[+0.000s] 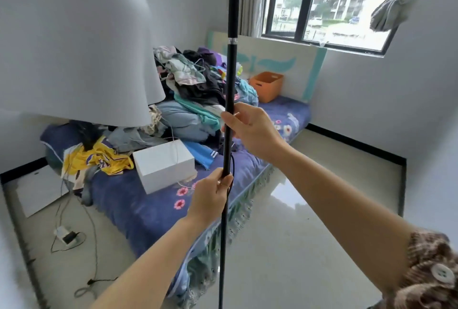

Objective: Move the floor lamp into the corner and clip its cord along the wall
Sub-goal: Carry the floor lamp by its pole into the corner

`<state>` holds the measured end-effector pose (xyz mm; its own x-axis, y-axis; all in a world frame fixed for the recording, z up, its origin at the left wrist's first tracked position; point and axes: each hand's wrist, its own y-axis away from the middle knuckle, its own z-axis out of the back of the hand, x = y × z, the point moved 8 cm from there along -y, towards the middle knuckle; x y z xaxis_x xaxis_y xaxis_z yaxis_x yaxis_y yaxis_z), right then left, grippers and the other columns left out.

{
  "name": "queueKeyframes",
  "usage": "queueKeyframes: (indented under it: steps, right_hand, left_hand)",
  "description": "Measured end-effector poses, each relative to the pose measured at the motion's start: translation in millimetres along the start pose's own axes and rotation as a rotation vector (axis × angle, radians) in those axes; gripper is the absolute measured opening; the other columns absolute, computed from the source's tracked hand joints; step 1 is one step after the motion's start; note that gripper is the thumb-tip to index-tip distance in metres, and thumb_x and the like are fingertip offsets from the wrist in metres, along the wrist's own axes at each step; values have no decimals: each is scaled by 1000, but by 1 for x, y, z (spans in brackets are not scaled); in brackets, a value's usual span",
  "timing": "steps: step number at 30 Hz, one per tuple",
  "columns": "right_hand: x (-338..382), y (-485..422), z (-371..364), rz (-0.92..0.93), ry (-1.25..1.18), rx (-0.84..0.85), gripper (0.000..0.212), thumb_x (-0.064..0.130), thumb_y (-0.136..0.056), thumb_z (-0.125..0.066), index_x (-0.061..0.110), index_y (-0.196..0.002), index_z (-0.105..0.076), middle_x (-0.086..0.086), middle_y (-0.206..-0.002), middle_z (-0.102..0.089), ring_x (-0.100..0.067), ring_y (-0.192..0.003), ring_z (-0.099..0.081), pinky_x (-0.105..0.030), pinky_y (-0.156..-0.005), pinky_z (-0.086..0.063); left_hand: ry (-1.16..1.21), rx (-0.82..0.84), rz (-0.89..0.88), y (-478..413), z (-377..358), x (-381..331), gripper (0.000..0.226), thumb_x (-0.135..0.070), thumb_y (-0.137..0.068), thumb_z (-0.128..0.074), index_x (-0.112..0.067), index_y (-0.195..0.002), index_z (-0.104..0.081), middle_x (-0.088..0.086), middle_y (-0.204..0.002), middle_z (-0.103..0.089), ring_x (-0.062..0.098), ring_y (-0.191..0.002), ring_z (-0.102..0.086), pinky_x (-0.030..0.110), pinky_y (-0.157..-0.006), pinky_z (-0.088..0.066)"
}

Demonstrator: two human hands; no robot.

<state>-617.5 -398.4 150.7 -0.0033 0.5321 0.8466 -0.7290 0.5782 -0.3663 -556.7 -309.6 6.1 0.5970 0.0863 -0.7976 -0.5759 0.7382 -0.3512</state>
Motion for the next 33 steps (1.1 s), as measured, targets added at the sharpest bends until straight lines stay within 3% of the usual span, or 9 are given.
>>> queueKeyframes:
  steps: [4, 8, 13, 18, 21, 27, 33]
  right_hand:
    - [-41, 3, 90, -34, 42, -88, 28, 31, -90, -61, 30, -62, -58, 12, -53, -65, -22, -60, -58, -41, -64, -53]
    - [-75, -3, 172, -43, 120, -149, 22, 31, -90, -61, 27, -69, -59, -12, -75, -72, -42, -77, -65, -49, -77, -53]
    - [-123, -24, 266, -55, 186, -212, 28, 30, -91, -59, 2, -89, -64, -16, -81, -69, -40, -83, -63, -51, -83, -51]
    - [-179, -66, 355, -92, 234, -266, 21, 28, -93, -58, 9, -85, -62, -2, -72, -64, -19, -65, -54, -33, -68, -45]
    - [-212, -102, 413, -99, 268, -318, 24, 28, -93, -58, 5, -86, -62, -2, -72, -65, -17, -64, -55, -26, -61, -43]
    - [-272, -169, 535, -131, 316, -446, 27, 29, -94, -56, 3, -93, -64, -13, -84, -72, -32, -80, -67, -43, -79, -53]
    - [-352, -219, 652, -176, 314, -545, 23, 27, -94, -57, 5, -90, -62, -9, -80, -68, -34, -84, -67, -50, -86, -53]
  left_hand:
    - [34, 52, -29, -25, -87, -44, 19, -21, -95, -50, -7, -85, -58, 12, -72, -68, 29, -67, -62, 47, -64, -49]
    - [67, 96, -31, -59, -167, -81, 20, -20, -94, -51, -6, -83, -58, 11, -73, -69, 29, -69, -62, 43, -67, -47]
    - [113, 188, -41, -116, -264, -115, 18, -20, -94, -50, -8, -85, -59, 6, -76, -70, 21, -69, -61, 30, -67, -43]
    - [176, 272, -78, -195, -362, -140, 17, -19, -93, -50, -11, -80, -57, 4, -73, -68, 21, -69, -61, 32, -68, -45]
    - [210, 308, -112, -252, -420, -156, 17, -21, -92, -50, -13, -79, -57, 2, -71, -68, 20, -67, -61, 32, -66, -46]
    - [233, 367, -195, -366, -533, -203, 17, -21, -93, -52, -10, -80, -57, 11, -68, -67, 30, -64, -60, 39, -63, -46]
    - [253, 462, -242, -461, -660, -233, 15, -21, -93, -51, -19, -78, -55, 8, -63, -59, 17, -54, -44, 22, -53, -35]
